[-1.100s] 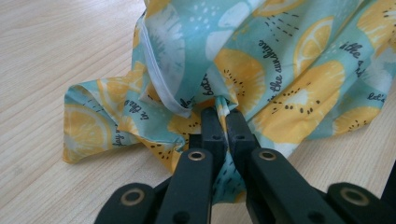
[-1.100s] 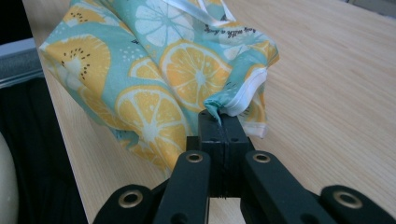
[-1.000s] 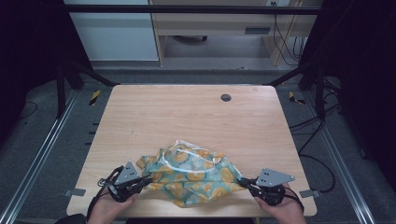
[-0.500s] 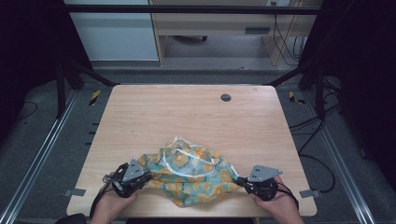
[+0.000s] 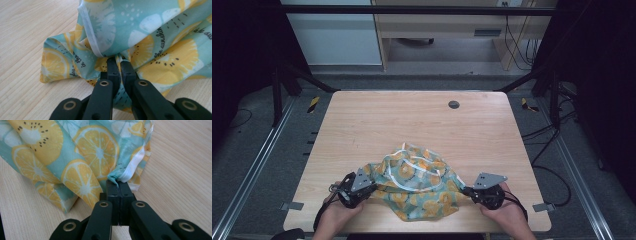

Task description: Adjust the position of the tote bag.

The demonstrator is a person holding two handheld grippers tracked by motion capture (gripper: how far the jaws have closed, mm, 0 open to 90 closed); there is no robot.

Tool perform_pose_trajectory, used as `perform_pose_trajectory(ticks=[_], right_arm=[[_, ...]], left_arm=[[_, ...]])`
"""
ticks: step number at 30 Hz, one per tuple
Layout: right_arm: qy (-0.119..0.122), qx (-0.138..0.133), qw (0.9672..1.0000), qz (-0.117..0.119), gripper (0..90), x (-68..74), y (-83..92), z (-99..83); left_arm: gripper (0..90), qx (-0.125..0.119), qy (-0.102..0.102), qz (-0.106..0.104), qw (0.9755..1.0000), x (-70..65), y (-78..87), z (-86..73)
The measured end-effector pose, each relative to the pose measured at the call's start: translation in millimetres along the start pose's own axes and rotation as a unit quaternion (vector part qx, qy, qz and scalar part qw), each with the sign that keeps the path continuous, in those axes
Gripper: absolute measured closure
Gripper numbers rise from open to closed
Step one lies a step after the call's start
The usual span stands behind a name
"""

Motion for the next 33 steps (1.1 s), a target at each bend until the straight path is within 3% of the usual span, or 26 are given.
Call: perform_pose_trajectory(ticks=[9,13,15,18,22,27,33], right_arm=[[-0.003,0.008,0.9999,-0.007,90.0,-0.8,0.3,-2.4],[-0.005,0.008,0.9999,-0.009,88.8,0.0,0.7,-2.6],[-0.007,0.009,0.9998,-0.018,80.9,-1.5,1.5,-3.2],[-0.026,0.0,0.9989,-0.038,63.7,-5.8,7.6,-1.9],[-0.054,-0.029,0.9968,-0.051,42.0,-10.3,20.4,1.6],[-0.068,-0.035,0.9954,-0.057,22.0,-9.3,35.4,8.1],[-0.06,-0.053,0.9955,-0.05,20.5,-1.2,58.1,40.2]], left_arm=[[88.6,0.006,0.0,0.002,1.0,-0.6,-0.6,-1.1],[86.4,0.005,0.011,-0.003,0.9999,-1.7,-0.7,-1.5],[79.0,0.005,0.016,0.0,0.9999,-2.4,0.6,-0.9],[58.7,-0.012,0.037,0.007,0.9992,-0.5,6.8,3.4],[36.0,-0.046,0.064,-0.011,0.9968,-3.0,19.6,8.4],[24.7,-0.083,0.083,-0.022,0.9929,-5.6,35.6,18.4],[22.0,-0.113,0.087,-0.028,0.9894,-3.1,57.2,46.3]])
Point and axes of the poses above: each handheld gripper's, and its own axes: y roughly backward along the jaws, z roughly out of its top, x roughly to its left, the point moved 8 cm from there along -y, roughly forward along the jaws, and after that the axes turned 1 degree about -x, right-handed, at the moved point
